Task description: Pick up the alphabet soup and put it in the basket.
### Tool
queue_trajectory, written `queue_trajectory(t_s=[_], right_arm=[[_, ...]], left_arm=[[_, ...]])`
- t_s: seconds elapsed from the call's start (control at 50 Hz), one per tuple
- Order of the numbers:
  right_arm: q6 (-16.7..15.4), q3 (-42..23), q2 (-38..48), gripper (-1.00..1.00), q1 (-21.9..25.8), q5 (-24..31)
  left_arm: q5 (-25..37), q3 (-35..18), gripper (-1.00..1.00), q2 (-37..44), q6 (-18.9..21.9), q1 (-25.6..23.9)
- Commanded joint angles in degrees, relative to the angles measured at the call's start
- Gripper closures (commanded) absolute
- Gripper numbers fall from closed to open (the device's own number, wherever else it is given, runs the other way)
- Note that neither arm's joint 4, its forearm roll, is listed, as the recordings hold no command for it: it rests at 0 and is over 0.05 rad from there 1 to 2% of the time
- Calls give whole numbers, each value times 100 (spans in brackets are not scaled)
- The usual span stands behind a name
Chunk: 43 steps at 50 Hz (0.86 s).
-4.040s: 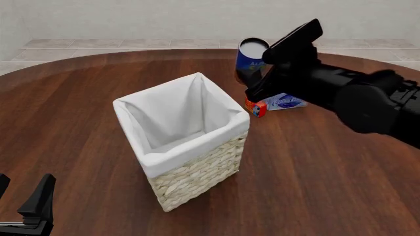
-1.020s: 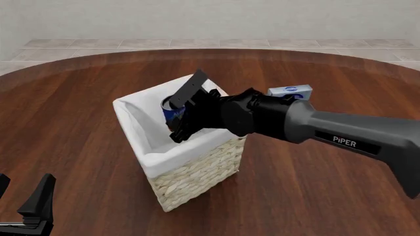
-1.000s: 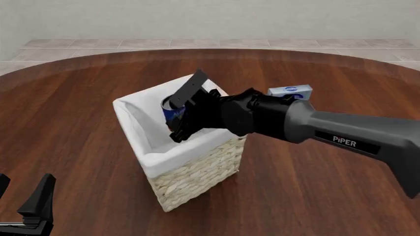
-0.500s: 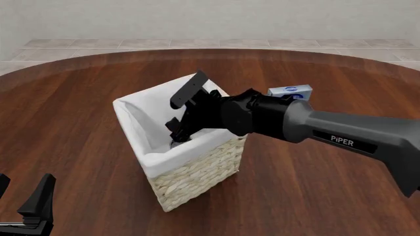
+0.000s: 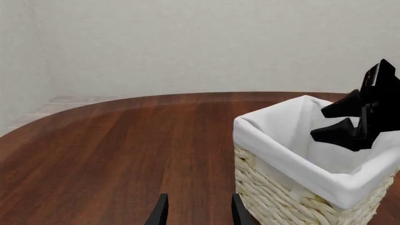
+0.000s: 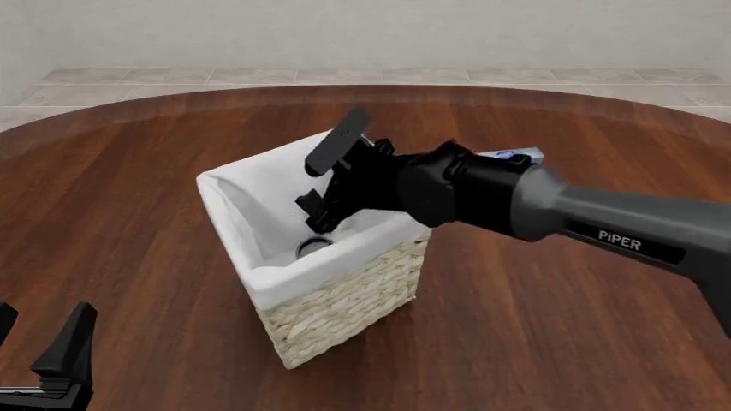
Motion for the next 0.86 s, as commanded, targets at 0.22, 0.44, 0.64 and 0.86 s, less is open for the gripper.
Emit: queue_trajectory(t_s=[0.22,0.44,0.64,0.86], right_arm=[[-23,-137,-684,-100,58,54],[-7,-187,-1127,-100,165,147],[-34,-343,-1428,-100,145,247],[-12,-406,-1749,-100,192,283]], left_arm=[[0,0,-100,0,0,0],[0,0,-100,0,0,0],[0,0,-100,0,0,0],[0,0,-100,0,0,0]])
